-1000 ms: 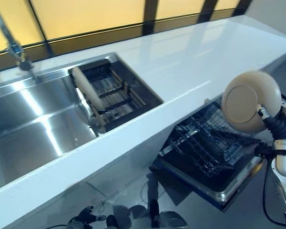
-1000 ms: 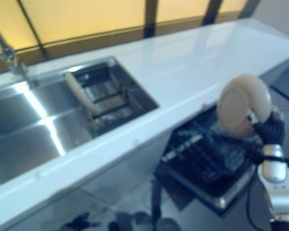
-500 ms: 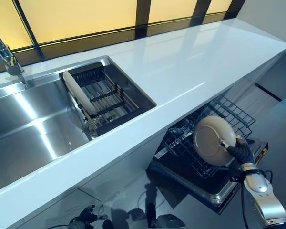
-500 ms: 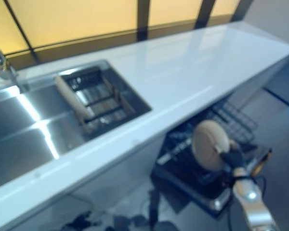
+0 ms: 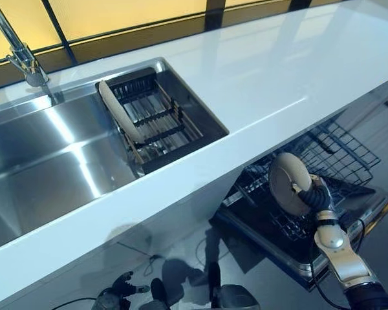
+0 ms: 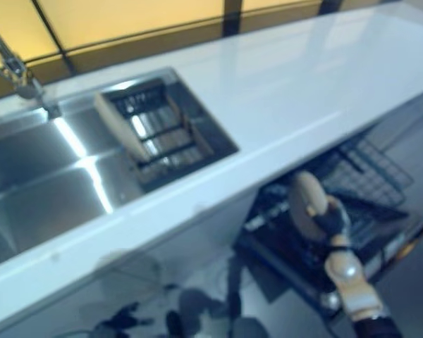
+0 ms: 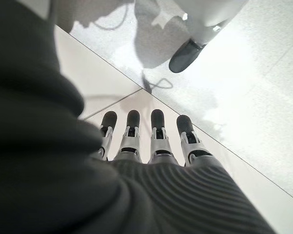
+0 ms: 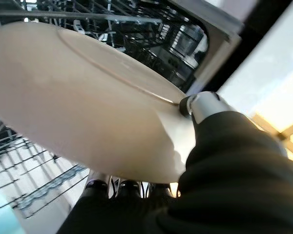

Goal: Take plates into dishwasher

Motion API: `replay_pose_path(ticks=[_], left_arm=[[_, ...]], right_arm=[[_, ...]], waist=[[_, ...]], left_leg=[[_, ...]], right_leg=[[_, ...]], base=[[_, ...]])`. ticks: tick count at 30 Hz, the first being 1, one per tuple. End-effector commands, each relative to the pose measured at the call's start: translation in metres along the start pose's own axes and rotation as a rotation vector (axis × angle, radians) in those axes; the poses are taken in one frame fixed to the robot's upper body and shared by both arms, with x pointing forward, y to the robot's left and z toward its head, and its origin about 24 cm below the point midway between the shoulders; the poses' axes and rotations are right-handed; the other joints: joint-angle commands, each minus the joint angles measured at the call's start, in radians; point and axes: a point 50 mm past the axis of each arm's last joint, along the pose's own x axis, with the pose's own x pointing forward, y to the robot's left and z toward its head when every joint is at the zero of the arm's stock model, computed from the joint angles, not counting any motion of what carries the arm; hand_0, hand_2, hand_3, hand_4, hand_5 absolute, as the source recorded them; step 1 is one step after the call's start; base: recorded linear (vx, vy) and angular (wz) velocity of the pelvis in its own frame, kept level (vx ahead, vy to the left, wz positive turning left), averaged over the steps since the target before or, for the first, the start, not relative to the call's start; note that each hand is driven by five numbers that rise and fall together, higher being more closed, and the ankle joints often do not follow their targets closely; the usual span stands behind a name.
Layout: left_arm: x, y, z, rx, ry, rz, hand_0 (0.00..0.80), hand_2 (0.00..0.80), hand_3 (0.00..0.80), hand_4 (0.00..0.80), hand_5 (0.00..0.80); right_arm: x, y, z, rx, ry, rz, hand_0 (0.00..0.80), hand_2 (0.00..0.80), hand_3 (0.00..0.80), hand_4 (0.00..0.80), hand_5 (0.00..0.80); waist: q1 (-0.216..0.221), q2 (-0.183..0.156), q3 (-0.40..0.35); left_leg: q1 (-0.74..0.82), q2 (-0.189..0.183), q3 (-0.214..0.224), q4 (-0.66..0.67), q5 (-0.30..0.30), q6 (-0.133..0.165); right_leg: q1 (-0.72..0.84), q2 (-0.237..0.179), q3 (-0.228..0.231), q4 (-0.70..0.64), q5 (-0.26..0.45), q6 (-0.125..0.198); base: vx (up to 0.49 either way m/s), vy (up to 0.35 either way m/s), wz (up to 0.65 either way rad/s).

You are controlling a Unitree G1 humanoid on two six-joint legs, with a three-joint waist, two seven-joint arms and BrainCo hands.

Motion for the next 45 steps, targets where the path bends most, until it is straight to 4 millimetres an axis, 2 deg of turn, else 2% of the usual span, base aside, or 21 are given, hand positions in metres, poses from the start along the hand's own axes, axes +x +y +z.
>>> replay_pose_path(ticks=[1,15,21,33,45], left_arm=[[0.007,0.011,0.034,0.077,-0.099,0.025,0.000,0.000,0.000,0.000,0.000],[0.008,0.021,0.049,0.096,-0.144,0.033,0.000,0.000,0.000,0.000,0.000],[0.008,0.022,0.057,0.105,-0.169,0.027,0.000,0.000,0.000,0.000,0.000],[0.009,0.020,0.064,0.130,-0.185,0.017,0.000,0.000,0.000,0.000,0.000],[0.008,0.023,0.064,0.138,-0.176,0.017,0.000,0.000,0.000,0.000,0.000]], right_arm=[[0.029,-0.019,0.040,-0.073,-0.168,-0.100,0.800,0.800,0.800,0.800,0.800],[0.033,0.008,0.018,-0.221,-0.066,0.018,0.800,0.800,0.800,0.800,0.800],[0.033,0.023,-0.003,-0.250,0.043,0.079,0.800,0.800,0.800,0.800,0.800],[0.020,0.045,-0.036,-0.223,0.263,0.172,0.800,0.800,0.800,0.800,0.800],[0.011,0.055,-0.051,-0.209,0.359,0.267,0.800,0.800,0.800,0.800,0.800]], waist=[[0.040,0.012,0.053],[0.063,0.022,0.088],[0.077,0.028,0.099],[0.099,0.034,0.097],[0.109,0.026,0.084]], left_leg=[[0.005,-0.038,-0.006,0.003,-0.050,0.043],[-0.029,-0.045,-0.024,0.003,-0.038,0.036],[-0.036,-0.047,-0.031,0.003,-0.037,0.034],[-0.038,-0.049,-0.050,0.003,-0.034,0.032],[-0.032,-0.047,-0.055,0.003,-0.034,0.034]], right_leg=[[-0.035,0.011,0.008,0.125,-0.087,0.032],[-0.064,0.000,-0.020,0.135,-0.085,0.033],[-0.066,-0.003,-0.030,0.134,-0.084,0.031],[-0.055,-0.005,-0.042,0.128,-0.083,0.025],[-0.043,-0.005,-0.045,0.126,-0.082,0.026]], base=[[-0.025,-0.018,0.13],[-0.015,-0.015,0.11],[-0.001,-0.001,0.01],[0.002,-0.009,0.07],[-0.001,-0.001,0.05]])
